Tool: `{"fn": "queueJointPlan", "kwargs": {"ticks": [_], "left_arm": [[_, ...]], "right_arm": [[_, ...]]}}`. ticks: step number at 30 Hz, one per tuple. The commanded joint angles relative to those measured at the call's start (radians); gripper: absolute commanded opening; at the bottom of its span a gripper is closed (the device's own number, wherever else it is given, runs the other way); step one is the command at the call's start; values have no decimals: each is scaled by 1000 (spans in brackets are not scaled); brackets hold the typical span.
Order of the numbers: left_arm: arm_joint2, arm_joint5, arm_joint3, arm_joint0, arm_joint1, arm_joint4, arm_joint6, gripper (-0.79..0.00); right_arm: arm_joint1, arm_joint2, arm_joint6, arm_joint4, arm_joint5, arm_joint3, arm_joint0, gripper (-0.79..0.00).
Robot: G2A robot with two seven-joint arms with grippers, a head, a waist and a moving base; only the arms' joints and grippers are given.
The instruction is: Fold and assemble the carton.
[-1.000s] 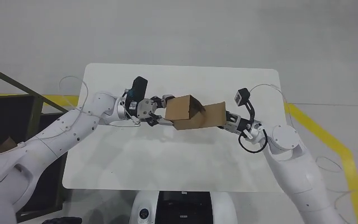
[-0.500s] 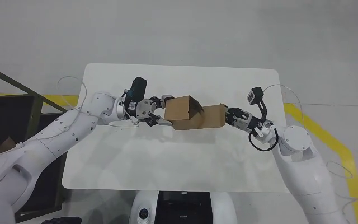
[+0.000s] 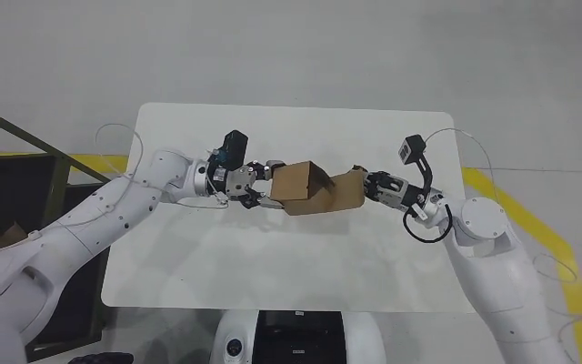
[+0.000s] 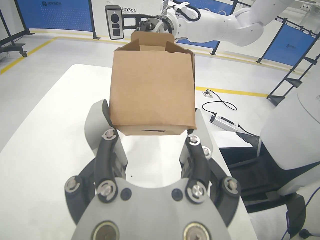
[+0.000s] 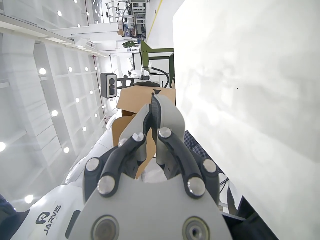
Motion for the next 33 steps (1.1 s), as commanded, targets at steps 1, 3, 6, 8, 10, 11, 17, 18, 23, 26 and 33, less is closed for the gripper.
{"fn": "queueJointPlan", "kwargs": {"ticks": [1,3,6,8,10,11,17,18,23,26,33], "left_arm": [[-2,0,-2,-1,-2,-2,-7,-585],[-5,0,-2,-3,-4,3,-20,-588],[-8,0,0,-2,-8,0,-32,-588],[-11,0,3,-1,-10,-2,-35,-591],[-14,0,7,2,-11,-6,-30,-591],[-17,0,8,4,-11,-7,-26,-591],[-29,0,14,13,-5,0,-9,-588],[-31,0,14,14,-4,0,-6,-588],[-38,0,8,21,1,6,-6,-582],[-40,0,5,25,3,7,-14,-582],[-46,0,2,29,2,5,-47,-582]], "right_arm": [[-1,-6,3,1,0,2,6,-785],[-1,-13,7,-2,3,3,13,-785],[-1,-23,14,-13,11,5,21,-785],[-1,-24,10,-16,16,11,23,-785],[0,-15,-1,-15,17,22,16,-785],[1,-9,-6,-13,18,26,10,-785],[7,37,-7,40,21,28,-34,-785],[9,47,-8,32,24,28,-39,-785],[21,113,-65,-43,-2,16,-49,-785],[24,146,-87,-54,-28,-9,-46,-785],[28,133,-23,-83,-73,-84,8,-785]]}}
